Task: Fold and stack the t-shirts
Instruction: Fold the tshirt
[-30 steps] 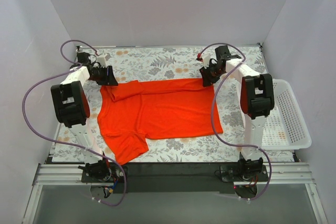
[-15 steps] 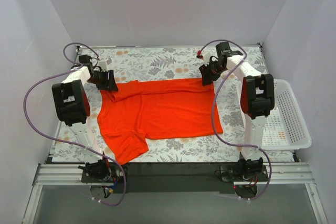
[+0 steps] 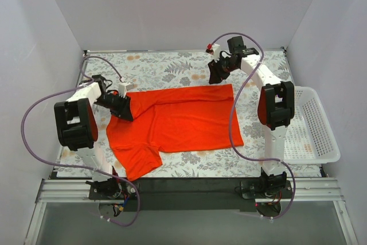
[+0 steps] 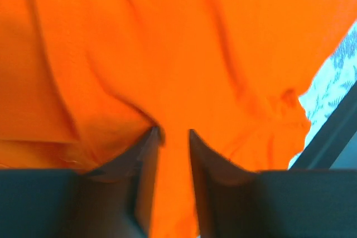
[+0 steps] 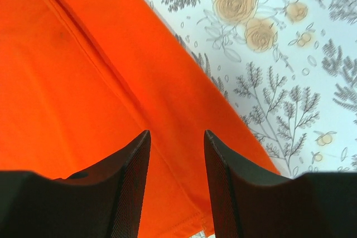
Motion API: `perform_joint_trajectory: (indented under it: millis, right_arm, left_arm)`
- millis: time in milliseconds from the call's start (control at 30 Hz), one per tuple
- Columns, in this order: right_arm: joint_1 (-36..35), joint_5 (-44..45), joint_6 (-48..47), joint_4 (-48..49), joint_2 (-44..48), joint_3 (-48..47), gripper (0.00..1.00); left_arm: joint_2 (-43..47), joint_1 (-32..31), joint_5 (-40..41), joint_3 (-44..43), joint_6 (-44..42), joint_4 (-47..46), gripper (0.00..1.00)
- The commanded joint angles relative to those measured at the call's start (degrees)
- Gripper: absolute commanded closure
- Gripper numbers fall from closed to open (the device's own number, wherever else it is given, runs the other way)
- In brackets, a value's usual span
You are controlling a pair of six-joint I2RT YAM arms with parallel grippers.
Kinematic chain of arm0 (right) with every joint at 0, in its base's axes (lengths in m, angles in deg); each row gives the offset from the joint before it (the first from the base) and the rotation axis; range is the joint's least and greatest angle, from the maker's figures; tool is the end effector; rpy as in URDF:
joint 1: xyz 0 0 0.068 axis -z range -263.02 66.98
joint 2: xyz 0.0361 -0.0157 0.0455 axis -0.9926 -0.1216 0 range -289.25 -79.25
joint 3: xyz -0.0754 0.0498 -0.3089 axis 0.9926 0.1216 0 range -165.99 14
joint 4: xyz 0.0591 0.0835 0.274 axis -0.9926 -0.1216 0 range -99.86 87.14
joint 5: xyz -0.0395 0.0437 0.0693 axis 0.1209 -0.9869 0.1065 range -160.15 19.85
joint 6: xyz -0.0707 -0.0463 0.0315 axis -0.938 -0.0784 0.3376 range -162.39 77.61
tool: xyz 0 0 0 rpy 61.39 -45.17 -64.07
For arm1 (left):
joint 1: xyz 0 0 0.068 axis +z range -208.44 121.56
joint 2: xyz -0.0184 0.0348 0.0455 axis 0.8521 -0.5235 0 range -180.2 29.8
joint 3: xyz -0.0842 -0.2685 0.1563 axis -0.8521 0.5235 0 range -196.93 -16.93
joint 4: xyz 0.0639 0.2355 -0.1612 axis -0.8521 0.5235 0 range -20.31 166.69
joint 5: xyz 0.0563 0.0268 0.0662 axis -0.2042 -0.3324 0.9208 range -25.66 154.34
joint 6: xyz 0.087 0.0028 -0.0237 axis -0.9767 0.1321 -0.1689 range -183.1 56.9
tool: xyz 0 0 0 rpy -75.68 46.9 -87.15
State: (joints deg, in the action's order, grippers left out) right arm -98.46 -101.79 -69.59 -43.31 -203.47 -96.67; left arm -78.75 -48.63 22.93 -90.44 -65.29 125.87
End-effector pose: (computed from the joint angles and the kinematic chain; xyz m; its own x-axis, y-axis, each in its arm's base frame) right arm 0.5331 0.1912 0.2514 -0.4541 -0.5291 -0.7168 -0.8224 0.5584 0.1087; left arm 0.3827 0.0120 0.1668 -0.9899 -0.1420 -0.0040 -0.1038 0.7425 -0.6617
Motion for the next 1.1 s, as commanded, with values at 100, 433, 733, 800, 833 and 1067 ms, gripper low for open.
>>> perform_joint_trajectory:
  millis: [100, 433, 733, 800, 833, 1067]
  right_arm:
    - [0.24, 0.18, -2.07, -0.51, 2.23, 4.24, 0.50]
    - [-8.02, -6.15, 4.16, 0.89, -6.46, -10.33, 0.54]
    - [-16.37, -9.84, 18.47, 21.42, -11.39, -11.24, 0.49]
    - [-17.78, -10.72, 20.69, 24.35, -12.70, -11.23, 0.45]
    - [-18.30, -10.46, 22.26, 25.49, -13.41, -13.06, 0.44]
    - [-19.72, -10.02, 36.16, 33.41, -19.04, -16.42, 0.33]
  left_arm:
    - [12.32, -0.49, -0.86, 3.57, -14.87, 0.15, 0.50]
    - [0.54, 1.45, -1.40, -5.50, 8.52, -6.61, 0.39]
    - [-5.61, 1.36, 1.41, -7.70, 13.00, -8.37, 0.38]
    - [-5.79, 1.36, 1.94, -7.52, 12.75, -8.37, 0.39]
    - [-5.62, 1.36, 2.29, -7.17, 12.66, -8.37, 0.42]
    - [-4.65, 1.27, -0.07, -6.29, 11.17, -6.35, 0.72]
